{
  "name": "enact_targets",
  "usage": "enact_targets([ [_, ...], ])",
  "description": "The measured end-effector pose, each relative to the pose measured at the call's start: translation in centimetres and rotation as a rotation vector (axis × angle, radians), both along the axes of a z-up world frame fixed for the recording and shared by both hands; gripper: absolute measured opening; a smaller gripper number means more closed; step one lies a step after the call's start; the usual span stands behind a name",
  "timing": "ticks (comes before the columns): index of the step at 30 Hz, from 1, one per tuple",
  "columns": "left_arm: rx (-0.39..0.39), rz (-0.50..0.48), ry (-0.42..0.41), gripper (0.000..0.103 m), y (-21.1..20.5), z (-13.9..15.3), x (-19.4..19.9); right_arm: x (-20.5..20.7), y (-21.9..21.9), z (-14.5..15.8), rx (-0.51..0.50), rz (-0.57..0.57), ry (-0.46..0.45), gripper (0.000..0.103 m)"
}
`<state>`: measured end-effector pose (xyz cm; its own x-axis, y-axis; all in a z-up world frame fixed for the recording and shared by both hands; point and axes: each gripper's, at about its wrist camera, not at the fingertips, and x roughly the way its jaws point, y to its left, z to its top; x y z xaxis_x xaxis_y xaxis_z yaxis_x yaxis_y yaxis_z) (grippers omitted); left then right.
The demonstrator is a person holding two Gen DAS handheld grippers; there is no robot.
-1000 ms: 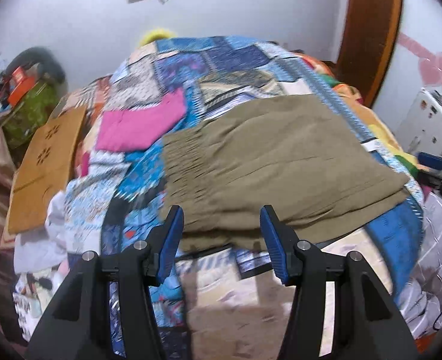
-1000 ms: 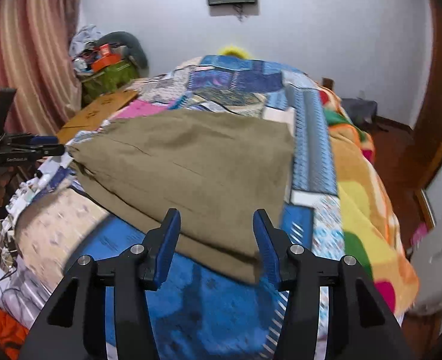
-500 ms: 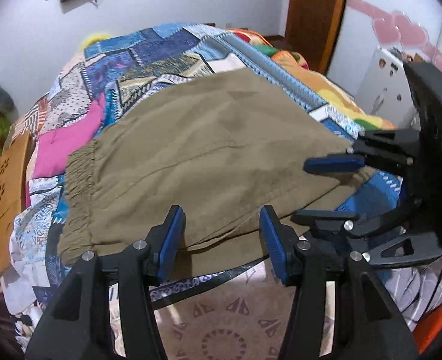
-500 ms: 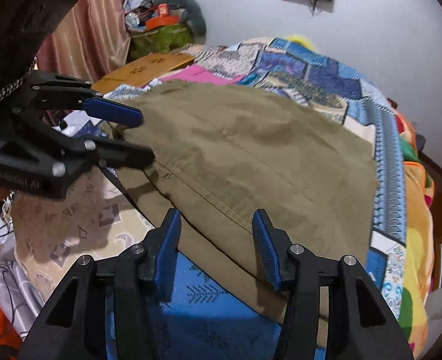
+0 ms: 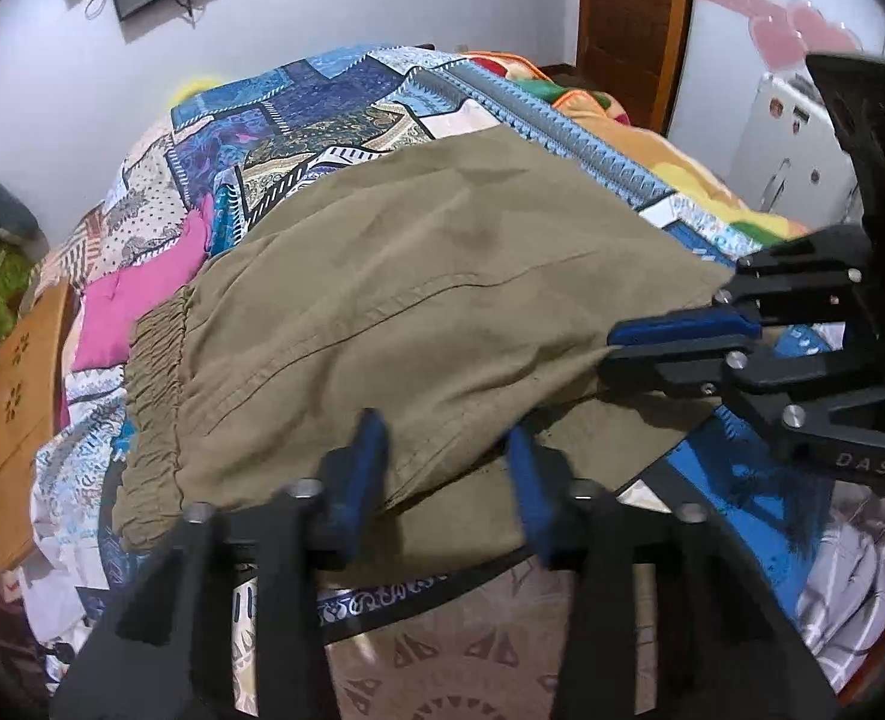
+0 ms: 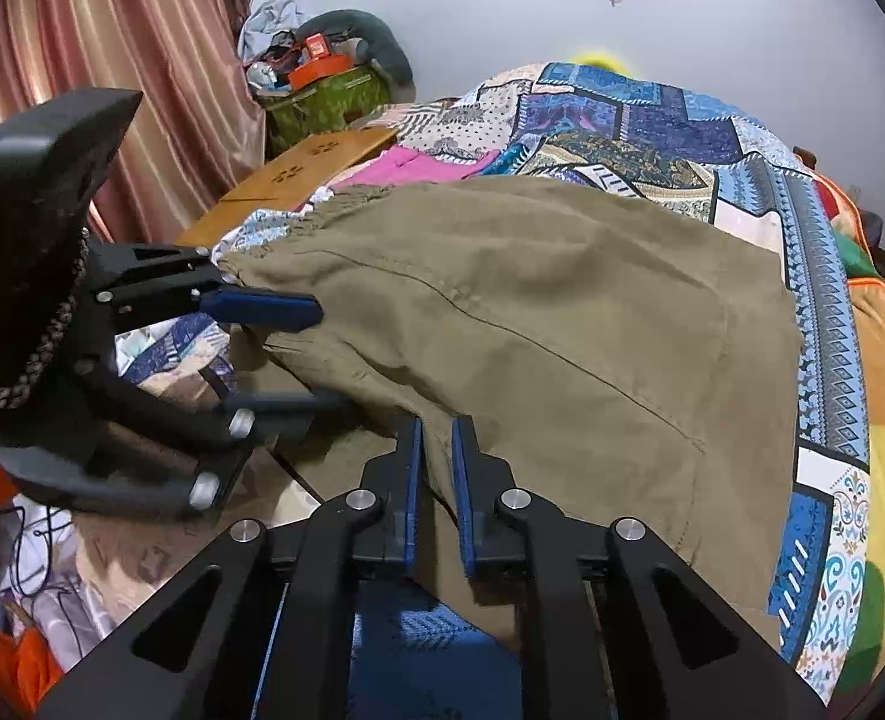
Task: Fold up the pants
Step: 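Open both grippers and release the folded pants onto the quilt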
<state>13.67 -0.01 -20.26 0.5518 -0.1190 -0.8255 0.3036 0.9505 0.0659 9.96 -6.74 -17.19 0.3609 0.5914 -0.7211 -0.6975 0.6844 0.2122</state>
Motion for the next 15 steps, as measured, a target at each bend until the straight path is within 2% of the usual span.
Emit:
enact_targets([
  [5, -0.028, -0.023, -0.026, 0.021, 0.0, 1.4, -1.3, -0.7, -0.5, 1.2, 0.019, 0.004, -0.012, 0.007],
  [9, -0.045, -0.025, -0.022, 0.021, 0.0, 1.8, -2.3, -1.3, -0.9, 1.8, 0.024, 0.013, -0.012, 0.007],
  [15, -0.033, -0.003, 0.027, 0.024, 0.1, 0.6, -3.5, -2.4, -0.7, 1.2, -0.006, 0.017, 0.005, 0.008],
])
